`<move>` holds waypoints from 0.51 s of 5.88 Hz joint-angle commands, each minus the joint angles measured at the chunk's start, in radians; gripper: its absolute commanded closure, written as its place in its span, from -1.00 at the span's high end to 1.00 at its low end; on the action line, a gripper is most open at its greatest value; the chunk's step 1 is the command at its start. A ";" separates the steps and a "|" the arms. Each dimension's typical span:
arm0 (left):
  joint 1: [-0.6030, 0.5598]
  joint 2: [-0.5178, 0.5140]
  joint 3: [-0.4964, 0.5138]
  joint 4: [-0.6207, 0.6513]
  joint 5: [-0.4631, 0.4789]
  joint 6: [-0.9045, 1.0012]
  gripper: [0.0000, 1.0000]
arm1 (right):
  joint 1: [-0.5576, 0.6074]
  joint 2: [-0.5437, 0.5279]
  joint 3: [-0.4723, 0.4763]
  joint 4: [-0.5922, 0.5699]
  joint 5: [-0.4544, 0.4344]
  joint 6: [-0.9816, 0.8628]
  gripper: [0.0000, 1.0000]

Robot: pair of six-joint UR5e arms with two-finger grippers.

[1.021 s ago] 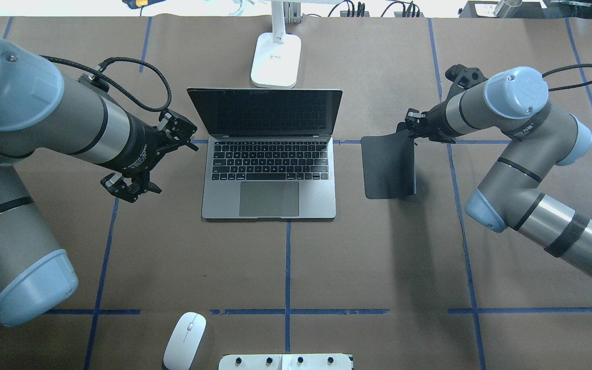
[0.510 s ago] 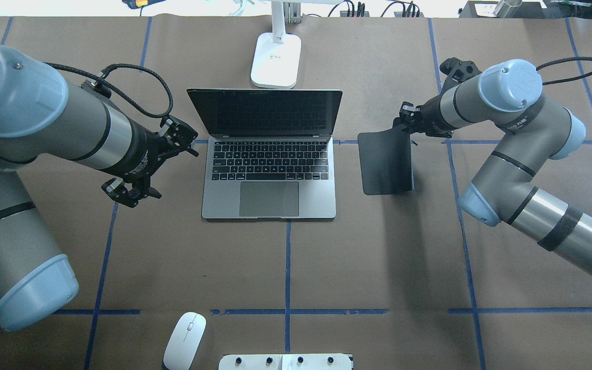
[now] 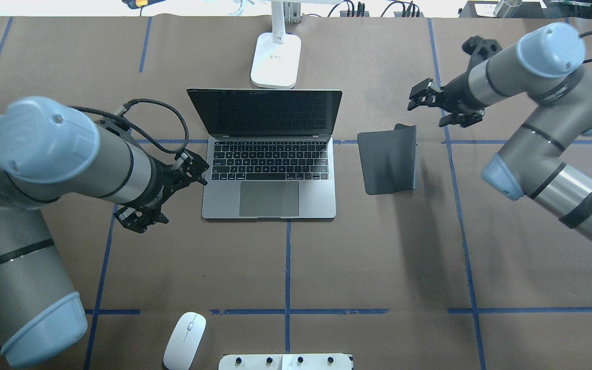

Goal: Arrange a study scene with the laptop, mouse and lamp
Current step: 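Withdraw the right gripper while the left gripper reaches toward the white mouse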

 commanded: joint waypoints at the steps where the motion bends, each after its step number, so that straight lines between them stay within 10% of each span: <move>1: 0.032 0.004 -0.004 0.029 0.018 0.167 1.00 | 0.121 -0.020 0.011 -0.063 0.135 -0.110 1.00; 3: 0.083 0.147 -0.138 0.031 0.018 0.446 1.00 | 0.185 -0.087 0.011 -0.069 0.187 -0.261 1.00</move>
